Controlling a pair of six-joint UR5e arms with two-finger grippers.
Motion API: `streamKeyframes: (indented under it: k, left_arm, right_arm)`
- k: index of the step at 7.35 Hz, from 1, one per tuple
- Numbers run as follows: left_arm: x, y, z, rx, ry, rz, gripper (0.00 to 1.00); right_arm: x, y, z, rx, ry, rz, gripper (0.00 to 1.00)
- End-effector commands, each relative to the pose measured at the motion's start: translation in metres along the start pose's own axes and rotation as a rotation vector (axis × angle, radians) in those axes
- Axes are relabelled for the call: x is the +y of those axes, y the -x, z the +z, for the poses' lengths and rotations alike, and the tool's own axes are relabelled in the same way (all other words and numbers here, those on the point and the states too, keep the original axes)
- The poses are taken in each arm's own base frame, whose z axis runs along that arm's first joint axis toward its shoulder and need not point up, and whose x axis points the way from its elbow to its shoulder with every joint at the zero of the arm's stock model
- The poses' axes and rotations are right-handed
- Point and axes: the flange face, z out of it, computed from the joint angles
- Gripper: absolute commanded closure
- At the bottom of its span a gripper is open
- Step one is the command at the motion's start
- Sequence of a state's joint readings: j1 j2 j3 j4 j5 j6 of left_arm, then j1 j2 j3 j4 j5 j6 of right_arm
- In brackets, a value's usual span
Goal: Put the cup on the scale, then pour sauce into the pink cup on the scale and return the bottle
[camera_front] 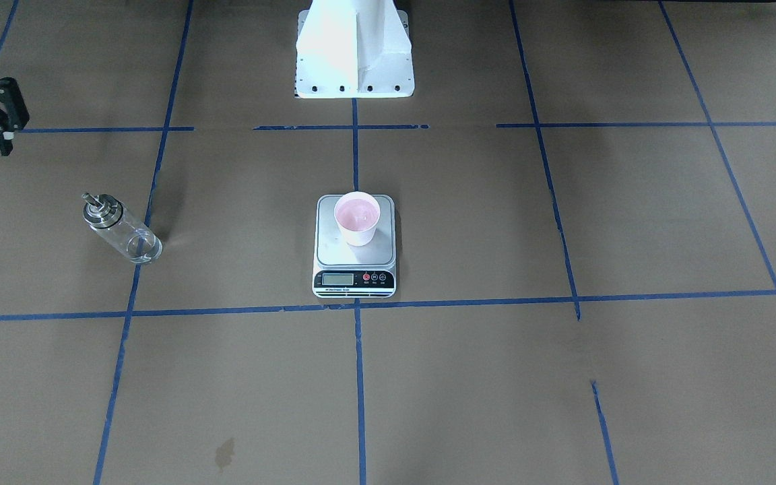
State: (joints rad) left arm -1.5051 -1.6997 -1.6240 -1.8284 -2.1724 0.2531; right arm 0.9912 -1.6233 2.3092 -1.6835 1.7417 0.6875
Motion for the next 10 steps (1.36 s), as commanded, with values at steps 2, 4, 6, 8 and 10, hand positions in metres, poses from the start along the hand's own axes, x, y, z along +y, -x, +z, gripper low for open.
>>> streamKeyframes:
  k: [2,4,6,8,10]
  left_arm:
    - [0.002,0.001,0.003,0.006,0.005,-0.004,0.0]
    - [0.005,0.004,0.01,0.009,0.016,-0.009,0.0]
    - [0.024,0.018,0.037,0.027,0.073,-0.05,0.0]
    - [0.063,0.023,0.061,0.067,0.129,-0.097,0.0]
    - [0.101,0.02,0.079,0.151,0.182,-0.163,0.0]
  right_arm:
    - [-0.047,-0.153,0.064,-0.164,0.138,-0.035,0.0]
    - [-0.042,-0.24,0.077,-0.27,0.147,-0.129,0.0]
    - [-0.005,-0.281,0.099,-0.291,0.212,-0.226,0.0]
    - [0.014,-0.288,0.106,-0.27,0.245,-0.096,0.0]
    - [0.013,-0.288,0.115,-0.219,0.27,0.03,0.0]
